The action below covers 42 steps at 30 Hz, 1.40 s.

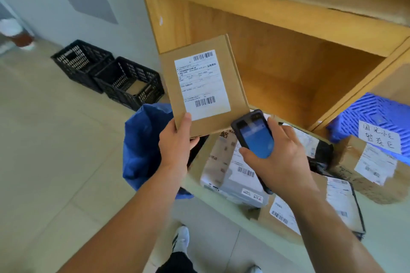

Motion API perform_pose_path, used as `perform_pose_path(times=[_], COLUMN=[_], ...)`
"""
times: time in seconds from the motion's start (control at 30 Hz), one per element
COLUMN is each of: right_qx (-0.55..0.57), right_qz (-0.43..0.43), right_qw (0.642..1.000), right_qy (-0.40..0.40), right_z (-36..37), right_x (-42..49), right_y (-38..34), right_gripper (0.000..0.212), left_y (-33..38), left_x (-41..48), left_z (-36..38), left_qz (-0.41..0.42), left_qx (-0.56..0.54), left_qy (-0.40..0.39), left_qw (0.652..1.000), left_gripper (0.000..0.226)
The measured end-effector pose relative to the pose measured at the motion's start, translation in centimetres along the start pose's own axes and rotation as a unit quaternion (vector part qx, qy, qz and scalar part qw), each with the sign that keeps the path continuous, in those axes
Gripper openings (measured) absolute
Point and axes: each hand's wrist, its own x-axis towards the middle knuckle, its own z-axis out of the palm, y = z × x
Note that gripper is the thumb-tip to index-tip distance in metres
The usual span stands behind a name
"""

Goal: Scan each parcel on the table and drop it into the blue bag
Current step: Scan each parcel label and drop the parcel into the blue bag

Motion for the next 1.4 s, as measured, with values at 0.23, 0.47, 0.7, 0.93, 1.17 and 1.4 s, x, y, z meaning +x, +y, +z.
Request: perform_pose_path(times=[0.23,0.47,0.7,0.93,1.17,1.4], right_qx=[0.012,-0.024,-0.04,-0.05,-0.027,-0.007], right_qz=[-0.043,-0.018,0.005,0.029,0.053,0.105], right_qw=[0.999,0.999,0.999,0.998,0.998,0.991], right_qy=[0.023,-0.02,-0.031,-0.003,0.033,0.077], right_z=[7.2,13.7,15.0,12.9,9.5,3.9], right_x=[4.8,7.1,7.7,7.8,5.9,2.3], right_y=[-8.9,-14.1,-14.8,-13.2,-9.3,-2.2], right_gripper=[0.096,0.097,0.095,0.094,0.093,0.095], left_y=[2.1,-0.7,-3.2,-0.9,2.2,3.9], left_x=[8.3,14.4,16.6,17.2,12.5,4.2], left_z=[-11.2,-19.9,-19.0,-15.2,-8.4,0.6], left_qz=[-0.052,-0.138,-0.172,-0.055,0.126,0.257], left_qx=[0.044,0.153,0.202,0.313,0.348,0.401], left_qy=[0.051,0.094,0.044,-0.003,-0.094,-0.217], left_qw=[0.996,0.974,0.963,0.948,0.924,0.852], left_gripper=[0.021,0.041,0.054,0.068,0.059,0.062])
